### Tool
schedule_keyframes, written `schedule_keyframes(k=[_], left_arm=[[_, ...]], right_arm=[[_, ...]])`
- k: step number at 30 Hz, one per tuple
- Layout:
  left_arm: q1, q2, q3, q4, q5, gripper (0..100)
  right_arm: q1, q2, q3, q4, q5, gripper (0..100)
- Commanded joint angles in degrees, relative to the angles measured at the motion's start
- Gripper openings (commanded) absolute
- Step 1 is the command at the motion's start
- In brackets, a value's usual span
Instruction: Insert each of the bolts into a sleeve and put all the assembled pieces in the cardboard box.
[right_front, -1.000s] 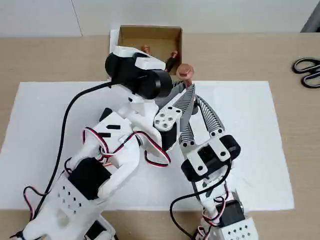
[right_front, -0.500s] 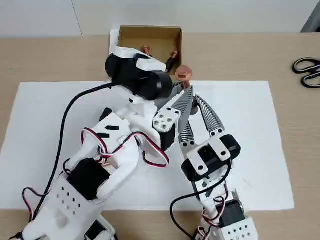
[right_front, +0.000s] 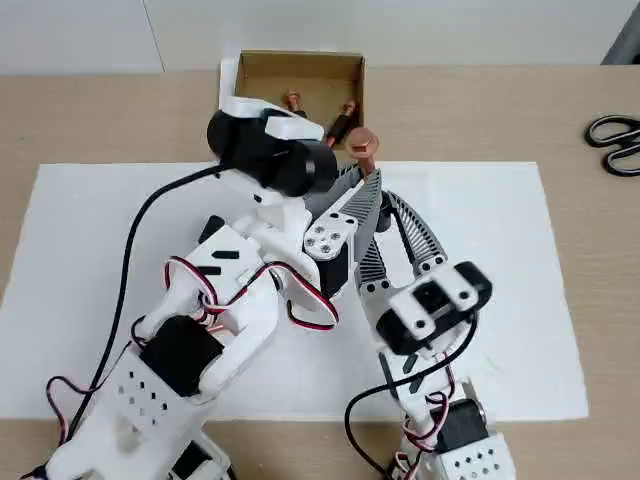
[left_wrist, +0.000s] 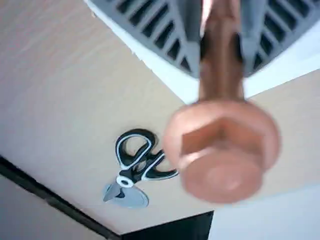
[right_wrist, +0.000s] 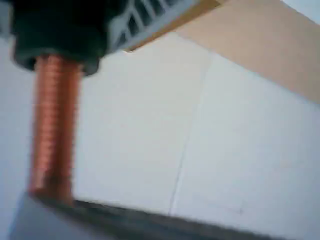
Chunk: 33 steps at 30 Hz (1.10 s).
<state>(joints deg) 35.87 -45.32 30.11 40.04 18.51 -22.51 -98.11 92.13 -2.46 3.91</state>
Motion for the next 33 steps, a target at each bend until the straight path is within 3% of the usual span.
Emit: schedule_keyframes(k=[1,7,16,25,33], left_arm=[[-1.0,-0.2,0.3,-1.5,0.4,1],[0.3,0.0,0.7,-2.6,-0.2,1],[2.5,-0.1,2.8,-2.6,-9.4,1],[2.1,-0.2,2.8,-2.2,-9.4,2],[2.1,0.4,0.9,7.0,-9.7,26]], right_arm=[[0.6,-0.4,-6.2,2.1,-3.3,0.3],[0.6,-0.4,-6.8,4.3,-3.3,0.3],[0.6,-0.4,-7.4,4.5,-3.2,0.3],[0.6,-0.4,-7.0,4.6,-3.2,0.3],[0.6,-0.4,-7.0,4.6,-3.2,0.3]])
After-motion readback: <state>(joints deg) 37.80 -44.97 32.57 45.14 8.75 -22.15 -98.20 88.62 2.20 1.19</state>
